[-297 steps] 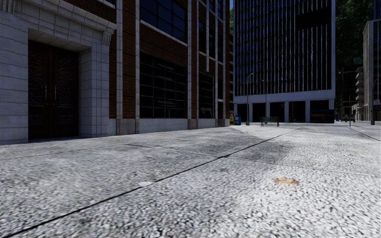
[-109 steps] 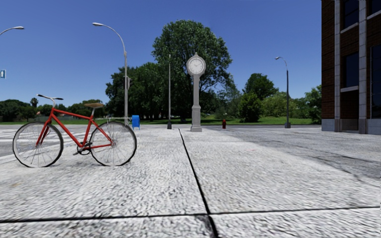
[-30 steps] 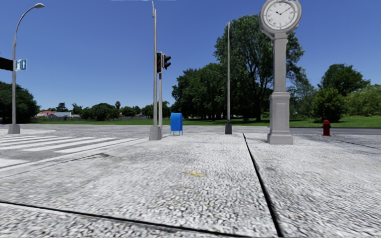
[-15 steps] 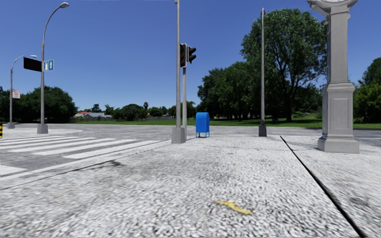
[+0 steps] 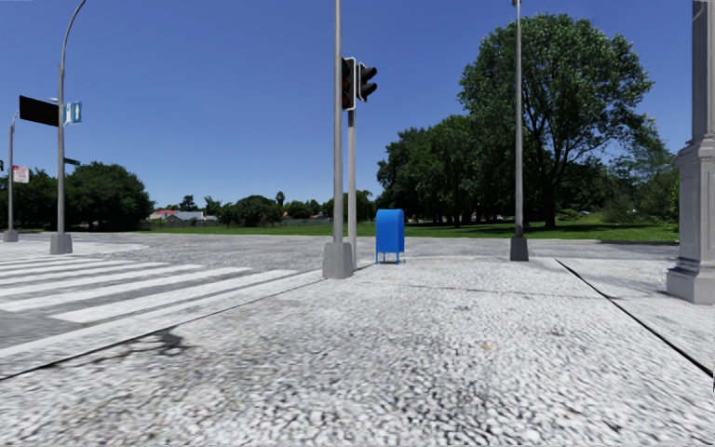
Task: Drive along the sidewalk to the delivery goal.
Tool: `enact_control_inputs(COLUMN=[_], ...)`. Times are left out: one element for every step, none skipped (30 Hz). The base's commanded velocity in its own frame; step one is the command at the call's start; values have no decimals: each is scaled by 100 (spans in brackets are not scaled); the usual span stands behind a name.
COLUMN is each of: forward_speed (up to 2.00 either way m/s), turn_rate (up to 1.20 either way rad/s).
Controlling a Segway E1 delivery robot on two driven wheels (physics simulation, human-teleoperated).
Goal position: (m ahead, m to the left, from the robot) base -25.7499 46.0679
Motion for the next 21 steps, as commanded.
enact_control_inputs(forward_speed=[200,200,200,200,200,200,200,200,200,200,200,200,200,200,200,200,200,200,200,200,200], turn_rate=[0,0,4,14,21,21,27,37,42,44,44,44,44,44,44,44,44,44,44,44,44])
